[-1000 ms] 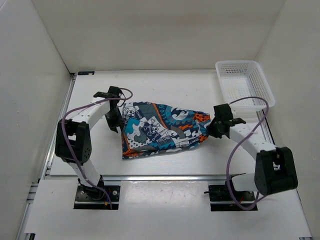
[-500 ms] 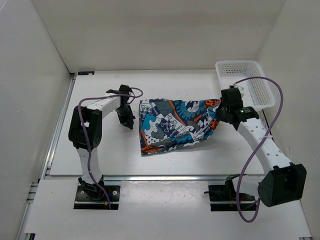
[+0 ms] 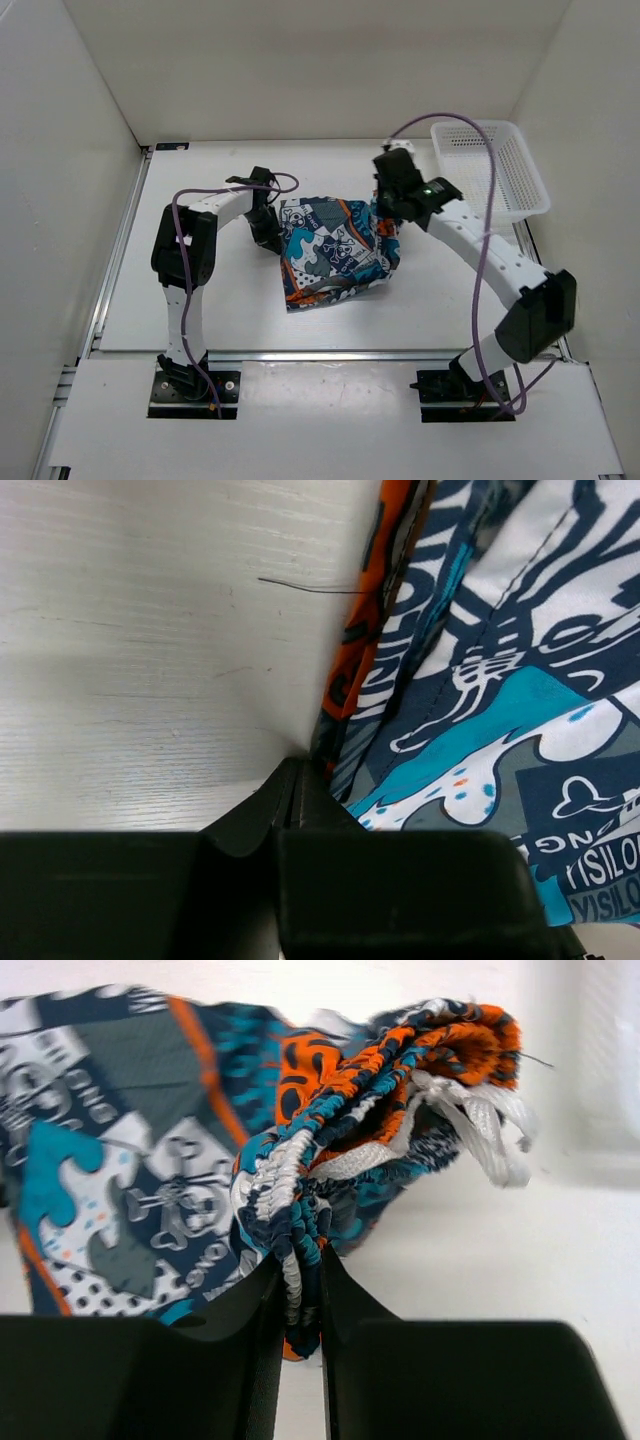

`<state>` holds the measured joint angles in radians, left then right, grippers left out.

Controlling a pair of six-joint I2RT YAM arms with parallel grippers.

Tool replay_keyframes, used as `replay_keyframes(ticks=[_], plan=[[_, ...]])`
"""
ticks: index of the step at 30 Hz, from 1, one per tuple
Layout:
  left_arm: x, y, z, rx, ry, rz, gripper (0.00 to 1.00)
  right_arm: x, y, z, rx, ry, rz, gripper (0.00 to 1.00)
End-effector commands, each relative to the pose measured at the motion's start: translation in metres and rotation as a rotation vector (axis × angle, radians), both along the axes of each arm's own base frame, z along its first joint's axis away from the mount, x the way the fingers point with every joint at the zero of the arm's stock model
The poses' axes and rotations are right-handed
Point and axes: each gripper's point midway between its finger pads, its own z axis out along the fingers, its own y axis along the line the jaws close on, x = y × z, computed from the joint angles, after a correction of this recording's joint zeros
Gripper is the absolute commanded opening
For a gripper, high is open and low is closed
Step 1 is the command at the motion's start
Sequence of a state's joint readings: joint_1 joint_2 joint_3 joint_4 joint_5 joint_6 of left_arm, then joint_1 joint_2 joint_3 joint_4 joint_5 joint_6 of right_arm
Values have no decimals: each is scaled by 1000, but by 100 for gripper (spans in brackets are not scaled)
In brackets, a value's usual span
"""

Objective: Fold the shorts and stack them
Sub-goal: Fold the shorts

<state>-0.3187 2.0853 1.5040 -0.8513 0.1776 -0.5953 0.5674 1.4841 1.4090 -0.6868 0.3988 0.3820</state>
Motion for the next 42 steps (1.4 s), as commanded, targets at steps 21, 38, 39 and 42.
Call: replay_keyframes(ticks=[21,38,39,42], plan=[[3,-1,0,-13,-15,4,11,-35,211,-65,-182,95,490,0],[31,35,121,-42,-220,27,31,-62,179,-4,1,74,464,71],[27,31,127,-45,-226,15,26,-62,168,1,16,69,440,43],[15,-1,136,-82,-238,-65,11,-55,136,-31,52,163,360,10]])
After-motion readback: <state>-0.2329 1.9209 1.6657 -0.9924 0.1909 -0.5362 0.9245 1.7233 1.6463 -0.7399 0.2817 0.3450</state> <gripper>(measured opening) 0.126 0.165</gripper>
